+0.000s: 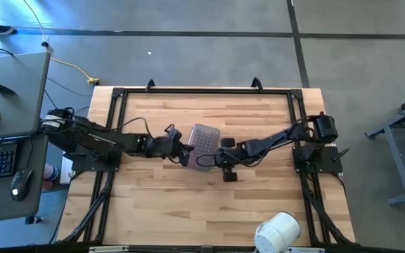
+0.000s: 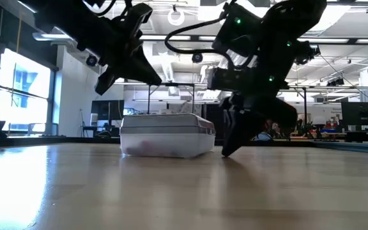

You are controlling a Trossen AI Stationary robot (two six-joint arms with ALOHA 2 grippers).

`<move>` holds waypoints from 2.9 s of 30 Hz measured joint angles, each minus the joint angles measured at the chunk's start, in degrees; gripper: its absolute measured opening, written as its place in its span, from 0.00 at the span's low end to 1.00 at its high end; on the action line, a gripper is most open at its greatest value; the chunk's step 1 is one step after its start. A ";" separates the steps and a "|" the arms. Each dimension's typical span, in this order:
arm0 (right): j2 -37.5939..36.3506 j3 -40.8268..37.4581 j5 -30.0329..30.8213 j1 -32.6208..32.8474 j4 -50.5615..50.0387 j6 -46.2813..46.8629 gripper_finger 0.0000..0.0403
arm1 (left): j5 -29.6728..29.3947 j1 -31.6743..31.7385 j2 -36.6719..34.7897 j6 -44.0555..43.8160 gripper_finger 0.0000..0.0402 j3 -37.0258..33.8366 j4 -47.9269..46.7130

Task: Pick & place school supplies into a supply box
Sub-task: Close the supply box, then return to Home Position

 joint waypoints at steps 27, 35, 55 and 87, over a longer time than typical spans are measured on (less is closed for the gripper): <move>-4.42 0.06 -5.39 -19.34 13.62 -2.13 0.00 | -8.96 -7.12 17.85 -8.40 0.05 0.36 7.06; -0.79 0.35 -3.96 -19.30 16.83 -1.65 0.00 | -8.89 -7.12 17.98 -6.91 0.05 0.26 8.72; -9.74 0.22 -5.73 -12.23 -8.58 8.87 0.00 | -4.23 -7.11 12.13 -5.21 0.05 0.00 0.77; -21.12 0.00 -2.23 4.90 -0.54 3.21 0.00 | -7.77 4.48 -2.75 9.31 0.05 3.84 -22.80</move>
